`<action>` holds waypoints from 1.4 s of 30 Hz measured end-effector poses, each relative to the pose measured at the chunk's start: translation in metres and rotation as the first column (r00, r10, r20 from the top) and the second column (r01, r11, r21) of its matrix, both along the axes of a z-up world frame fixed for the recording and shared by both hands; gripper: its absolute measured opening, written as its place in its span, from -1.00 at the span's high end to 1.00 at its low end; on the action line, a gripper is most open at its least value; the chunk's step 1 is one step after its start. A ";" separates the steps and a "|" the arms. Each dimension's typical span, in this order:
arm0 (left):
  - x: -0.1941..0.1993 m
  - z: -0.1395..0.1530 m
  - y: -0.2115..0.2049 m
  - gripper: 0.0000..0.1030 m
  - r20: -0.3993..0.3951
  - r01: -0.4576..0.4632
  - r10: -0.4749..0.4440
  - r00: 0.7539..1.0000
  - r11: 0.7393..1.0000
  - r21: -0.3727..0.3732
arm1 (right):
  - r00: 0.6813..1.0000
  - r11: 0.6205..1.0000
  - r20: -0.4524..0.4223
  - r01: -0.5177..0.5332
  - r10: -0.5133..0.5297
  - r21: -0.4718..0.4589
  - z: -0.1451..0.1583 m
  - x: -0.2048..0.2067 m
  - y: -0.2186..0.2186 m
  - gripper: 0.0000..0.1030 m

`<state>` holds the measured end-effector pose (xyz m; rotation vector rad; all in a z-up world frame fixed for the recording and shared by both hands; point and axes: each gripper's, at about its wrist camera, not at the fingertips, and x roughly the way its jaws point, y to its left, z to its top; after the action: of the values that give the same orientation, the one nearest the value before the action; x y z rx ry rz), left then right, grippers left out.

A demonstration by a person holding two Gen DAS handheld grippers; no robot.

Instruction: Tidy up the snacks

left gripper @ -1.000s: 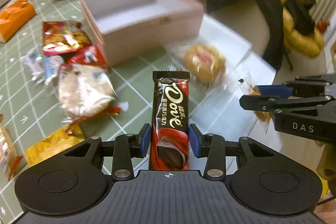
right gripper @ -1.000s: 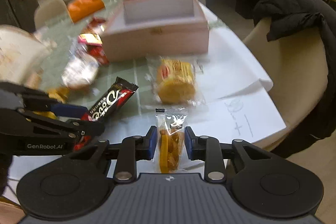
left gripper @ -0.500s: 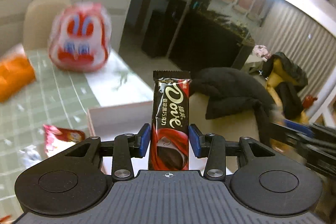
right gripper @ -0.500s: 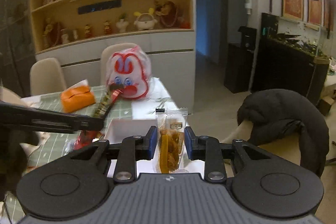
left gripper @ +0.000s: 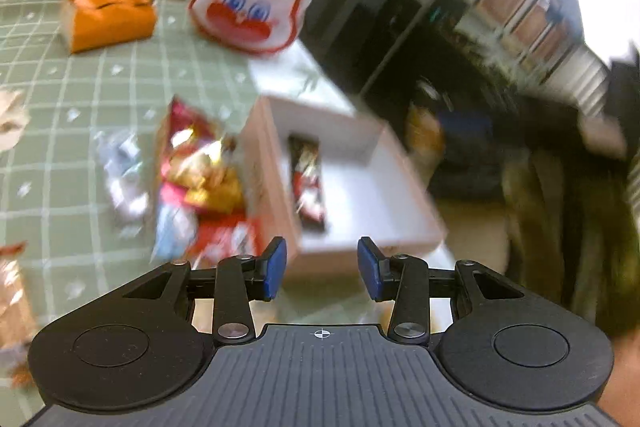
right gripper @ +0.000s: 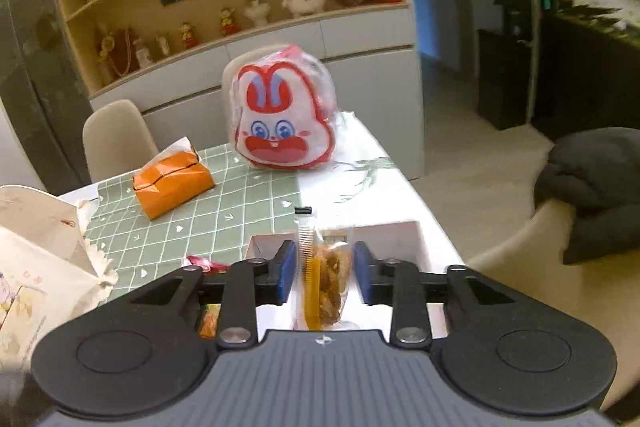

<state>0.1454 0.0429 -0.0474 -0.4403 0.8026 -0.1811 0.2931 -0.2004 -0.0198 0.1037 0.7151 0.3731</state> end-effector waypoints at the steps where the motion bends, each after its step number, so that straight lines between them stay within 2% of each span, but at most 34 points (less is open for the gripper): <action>1: -0.007 -0.002 0.000 0.15 -0.014 0.008 -0.008 1.000 0.999 0.036 | 1.000 1.000 -0.019 0.006 -0.007 -0.013 -0.004 0.010 0.006 0.18; 3: -0.017 -0.007 0.004 0.15 -0.026 0.014 -0.011 1.000 0.995 0.102 | 0.999 0.999 -0.032 0.031 -0.031 -0.022 -0.010 0.016 0.009 0.17; 5: -0.028 -0.012 0.007 0.15 -0.039 -0.008 0.014 0.999 0.990 0.139 | 0.998 0.999 -0.050 0.032 -0.033 -0.015 -0.018 0.006 0.002 0.00; 7: -0.030 -0.017 0.014 0.15 -0.045 -0.046 0.052 0.998 0.991 0.129 | 0.997 0.999 -0.063 0.036 -0.039 -0.040 -0.031 -0.012 -0.005 -0.05; 12: -0.027 -0.029 0.023 0.15 -0.085 -0.124 0.134 0.987 0.986 0.111 | 0.994 0.986 -0.103 0.005 -0.023 -0.168 -0.068 -0.069 -0.013 -0.05; 16: -0.026 -0.034 0.014 0.15 -0.106 -0.098 0.113 0.988 0.986 0.137 | 0.989 0.974 -0.142 0.017 -0.050 -0.228 -0.093 -0.098 -0.020 -0.08; 19: -0.027 -0.039 0.004 0.15 -0.113 -0.070 0.094 0.989 0.977 0.202 | 0.975 0.984 -0.208 0.038 -0.075 -0.177 -0.108 -0.111 -0.031 -0.12; 22: -0.029 -0.042 0.006 0.15 -0.119 -0.105 0.135 0.984 0.968 0.227 | 0.966 0.989 -0.256 0.006 -0.045 -0.150 -0.117 -0.129 -0.027 -0.12; 25: -0.029 -0.049 0.013 0.15 -0.170 -0.113 0.155 0.973 0.965 0.237 | 0.969 0.983 -0.243 -0.087 0.046 -0.160 -0.118 -0.152 -0.007 -0.11; 27: -0.030 -0.055 0.014 0.15 -0.206 -0.086 0.136 0.969 0.968 0.234 | 0.963 0.982 -0.249 -0.139 0.104 -0.129 -0.116 -0.162 0.003 -0.11; 30: -0.040 -0.057 0.014 0.17 -0.207 -0.051 0.095 0.974 0.977 0.208 | 0.953 0.973 -0.247 -0.207 0.178 -0.097 -0.115 -0.174 0.016 -0.11; 33: -0.057 -0.050 0.016 0.18 -0.176 -0.045 0.083 0.981 0.977 0.206 | 0.962 0.964 -0.204 -0.215 0.181 -0.157 -0.112 -0.178 0.029 -0.11; 37: -0.080 -0.037 0.025 0.18 -0.159 -0.069 0.108 0.981 0.969 0.238 | 0.985 0.949 -0.137 -0.141 0.105 -0.283 -0.112 -0.174 0.025 -0.12; 39: -0.090 -0.032 0.031 0.18 -0.166 -0.082 0.118 0.979 0.973 0.214 | 0.988 0.954 -0.129 -0.115 0.082 -0.278 -0.106 -0.167 0.019 -0.12; 42: -0.103 -0.030 0.031 0.18 -0.190 -0.026 0.051 0.980 0.991 0.130 | 0.985 0.976 -0.116 -0.143 0.125 -0.162 -0.088 -0.159 0.018 -0.26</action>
<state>0.0424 0.0743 -0.0774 -0.3563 0.9896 -0.0508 0.1340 -0.1825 -0.1081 -0.0880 0.8582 0.4365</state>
